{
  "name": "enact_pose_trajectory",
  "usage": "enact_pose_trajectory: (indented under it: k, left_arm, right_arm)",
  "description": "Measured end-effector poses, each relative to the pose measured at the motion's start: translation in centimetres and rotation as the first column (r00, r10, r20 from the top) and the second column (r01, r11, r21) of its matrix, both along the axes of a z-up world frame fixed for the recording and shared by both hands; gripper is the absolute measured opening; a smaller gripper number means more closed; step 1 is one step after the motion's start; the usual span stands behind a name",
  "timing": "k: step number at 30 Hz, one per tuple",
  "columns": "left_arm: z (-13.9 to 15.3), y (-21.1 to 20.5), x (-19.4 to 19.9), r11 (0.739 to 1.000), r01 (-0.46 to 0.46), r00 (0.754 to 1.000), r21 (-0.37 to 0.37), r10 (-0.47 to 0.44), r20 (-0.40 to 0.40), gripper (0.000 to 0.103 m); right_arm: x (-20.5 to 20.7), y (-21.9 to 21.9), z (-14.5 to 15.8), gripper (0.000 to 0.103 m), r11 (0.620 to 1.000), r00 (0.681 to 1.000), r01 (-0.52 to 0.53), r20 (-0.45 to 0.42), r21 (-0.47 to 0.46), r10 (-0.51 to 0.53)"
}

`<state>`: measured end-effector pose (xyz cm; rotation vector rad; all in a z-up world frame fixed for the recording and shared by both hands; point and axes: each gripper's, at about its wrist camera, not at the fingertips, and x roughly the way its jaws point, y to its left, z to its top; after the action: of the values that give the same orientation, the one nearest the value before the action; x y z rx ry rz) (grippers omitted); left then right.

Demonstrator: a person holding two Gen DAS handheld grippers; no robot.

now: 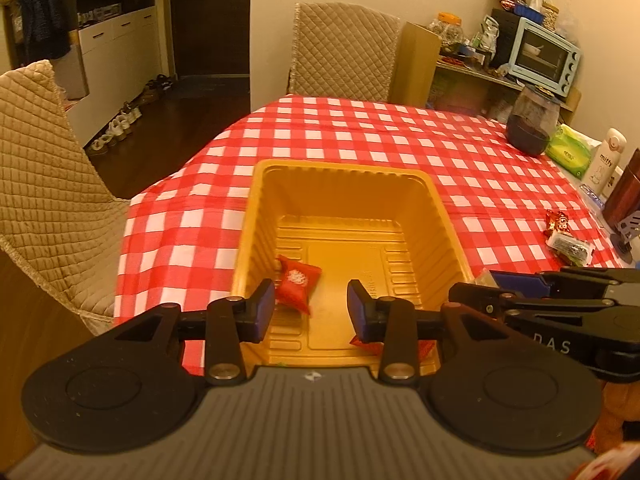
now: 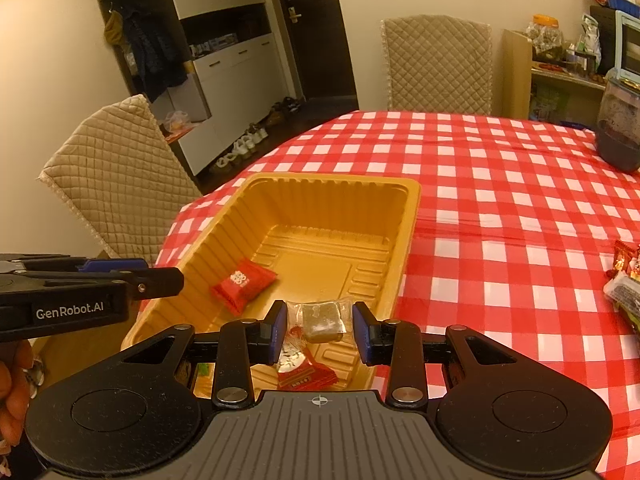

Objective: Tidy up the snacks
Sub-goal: 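Carry both candies over the orange tray and open both grippers, then move both grippers back toward the snack pile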

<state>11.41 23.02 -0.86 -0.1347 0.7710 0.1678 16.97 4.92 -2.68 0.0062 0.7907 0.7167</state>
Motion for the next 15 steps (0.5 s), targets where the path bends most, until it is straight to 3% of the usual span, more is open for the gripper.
enact_pose_trajectory:
  k: [7,8,9,10,15]
  left_arm:
    - [0.4,0.5,-0.6,1.000,-0.021,1.000,-0.009,0.021,0.010,0.037]
    - [0.4,0.5,-0.6,1.000,-0.022,1.000,-0.009,0.022,0.011,0.037]
    - [0.4,0.5,-0.7,1.000,-0.023,1.000,-0.009,0.023,0.012,0.037]
    - [0.5,0.6,-0.8,1.000,-0.024,1.000,-0.009,0.024,0.014,0.038]
    - [0.6,0.2,-1.3,1.000,-0.026,0.999,-0.015,0.026,0.018,0.045]
  right_arm:
    - [-0.2,0.5,0.3,0.038,0.999,1.000,-0.022,0.001,0.033,0.022]
    - [-0.1,0.6,0.3,0.044,0.999,1.000,-0.026,-0.003,0.038,0.026]
    - [0.0,0.5,0.3,0.061,0.999,1.000,-0.024,-0.004,0.044,0.024]
    - [0.0,0.4,0.3,0.069,0.999,1.000,-0.016,-0.004,0.052,0.017]
    - [-0.1,-1.0,0.7,0.069,0.998,1.000,0.014,-0.001,0.060,-0.014]
